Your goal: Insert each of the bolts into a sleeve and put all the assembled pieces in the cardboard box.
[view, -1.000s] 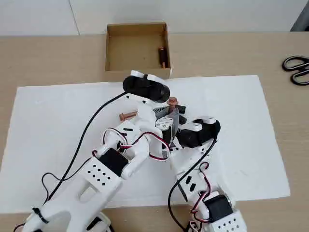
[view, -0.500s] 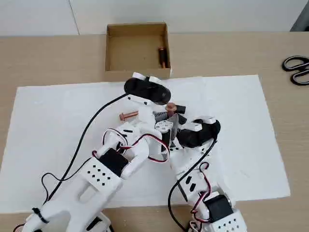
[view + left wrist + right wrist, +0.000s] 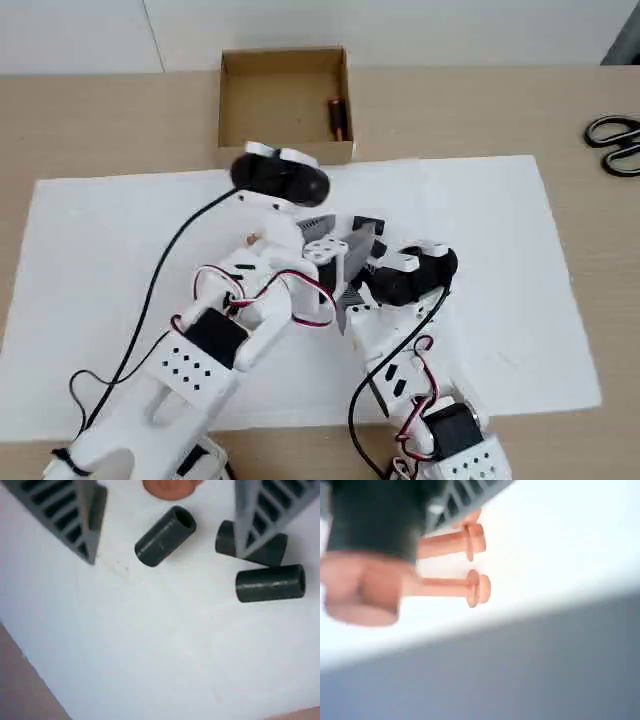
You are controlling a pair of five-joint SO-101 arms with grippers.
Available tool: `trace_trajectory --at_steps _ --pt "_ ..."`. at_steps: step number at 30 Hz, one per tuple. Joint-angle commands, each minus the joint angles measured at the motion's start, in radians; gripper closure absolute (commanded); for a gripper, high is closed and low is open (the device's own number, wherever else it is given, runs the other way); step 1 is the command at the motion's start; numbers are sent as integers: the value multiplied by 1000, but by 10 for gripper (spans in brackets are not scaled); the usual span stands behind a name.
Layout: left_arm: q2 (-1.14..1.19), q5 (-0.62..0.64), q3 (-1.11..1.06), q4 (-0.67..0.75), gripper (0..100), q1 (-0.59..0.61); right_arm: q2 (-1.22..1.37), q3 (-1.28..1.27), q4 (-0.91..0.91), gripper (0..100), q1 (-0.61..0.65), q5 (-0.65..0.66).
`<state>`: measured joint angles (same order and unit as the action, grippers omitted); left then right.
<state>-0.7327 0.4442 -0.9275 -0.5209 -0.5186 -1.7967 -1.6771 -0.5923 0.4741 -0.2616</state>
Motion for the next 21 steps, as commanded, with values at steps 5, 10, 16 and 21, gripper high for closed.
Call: trace_trajectory --at_steps 5,10,16,21 --pt "-35 -6 30 -35 819 83 -21 -6 25 995 -25 15" --pt "-35 -9 27 -37 819 199 -21 -6 25 995 -79 35" --pt "-34 -11 31 -92 819 356 -15 54 -36 996 -113 54" --pt "-34 -11 31 -161 819 391 153 275 -90 996 -133 54"
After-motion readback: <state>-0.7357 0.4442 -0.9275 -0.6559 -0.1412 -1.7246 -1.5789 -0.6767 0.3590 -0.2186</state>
